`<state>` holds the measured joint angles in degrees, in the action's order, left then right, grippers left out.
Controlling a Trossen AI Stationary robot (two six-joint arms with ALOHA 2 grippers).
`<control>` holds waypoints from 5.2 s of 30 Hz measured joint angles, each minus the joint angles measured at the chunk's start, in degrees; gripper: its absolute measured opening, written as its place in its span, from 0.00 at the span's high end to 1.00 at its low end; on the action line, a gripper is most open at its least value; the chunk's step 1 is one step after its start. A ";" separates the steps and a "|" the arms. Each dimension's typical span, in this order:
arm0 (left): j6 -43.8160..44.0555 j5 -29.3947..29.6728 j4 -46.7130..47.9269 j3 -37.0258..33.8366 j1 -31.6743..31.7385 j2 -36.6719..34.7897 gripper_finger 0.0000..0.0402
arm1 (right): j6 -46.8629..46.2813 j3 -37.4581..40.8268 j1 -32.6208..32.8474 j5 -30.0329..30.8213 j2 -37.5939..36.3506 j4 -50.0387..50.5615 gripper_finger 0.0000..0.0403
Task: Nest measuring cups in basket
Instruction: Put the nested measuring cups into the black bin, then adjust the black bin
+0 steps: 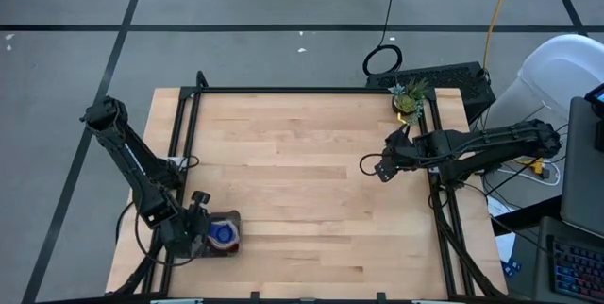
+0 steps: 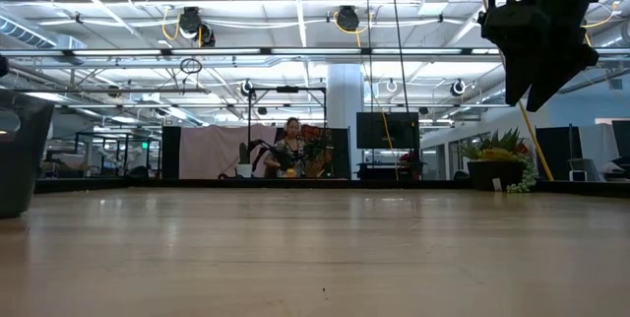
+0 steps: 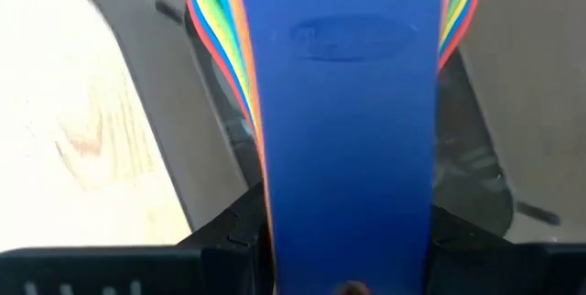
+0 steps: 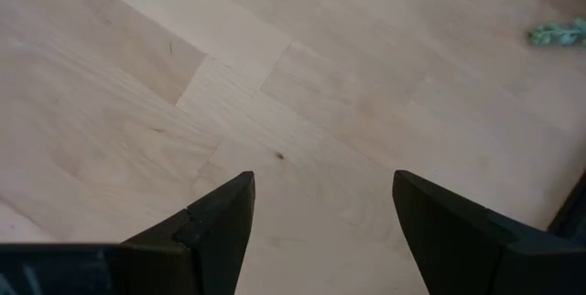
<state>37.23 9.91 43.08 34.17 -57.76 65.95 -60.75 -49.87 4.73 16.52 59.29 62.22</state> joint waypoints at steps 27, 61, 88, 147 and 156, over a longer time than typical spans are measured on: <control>18.11 -4.32 -0.09 0.07 -1.08 -0.04 0.66 | 1.42 0.00 -0.02 1.18 0.00 1.40 0.37; 28.92 -5.18 -3.79 0.13 -5.09 5.03 0.66 | 2.08 0.00 -0.04 3.21 -0.02 1.70 0.37; 28.05 -9.42 -4.25 0.09 -5.07 5.05 0.26 | 2.06 0.00 -0.04 3.19 -0.02 1.71 0.37; 9.76 24.36 29.36 10.24 10.00 -0.42 0.38 | 3.10 0.00 -0.04 3.19 -0.04 -0.25 0.37; 3.65 18.04 20.14 8.31 23.82 -0.42 0.73 | 5.09 0.02 -0.02 3.00 -0.04 -0.94 0.37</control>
<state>40.88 27.95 63.22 42.48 -33.94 65.54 -55.67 -49.84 4.71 19.52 59.24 61.28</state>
